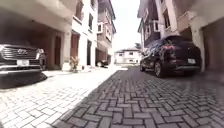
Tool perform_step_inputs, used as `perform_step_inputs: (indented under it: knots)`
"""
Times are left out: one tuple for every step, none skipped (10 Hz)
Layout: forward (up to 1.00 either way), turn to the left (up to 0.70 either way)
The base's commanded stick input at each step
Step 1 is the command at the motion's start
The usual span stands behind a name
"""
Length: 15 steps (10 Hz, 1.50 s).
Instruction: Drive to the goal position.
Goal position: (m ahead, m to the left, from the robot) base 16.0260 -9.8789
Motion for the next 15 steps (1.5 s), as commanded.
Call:
perform_step_inputs:
  knots:
    - [0.5,0.0]
    - [0.5,0.0]
    - [0.5,0.0]
    - [0.5,0.0]
    - [0.5,0.0]
    - [0.5,0.0]
    - [0.5,0.0]
    - [0.5,0.0]
    - [0.5,0.0]
    - [0.5,0.0]
    - [0.5,0.0]
    - [0.5,0.0]
    - [0.5,0.0]
    - [0.5,0.0]
    - [0.5,0.0]
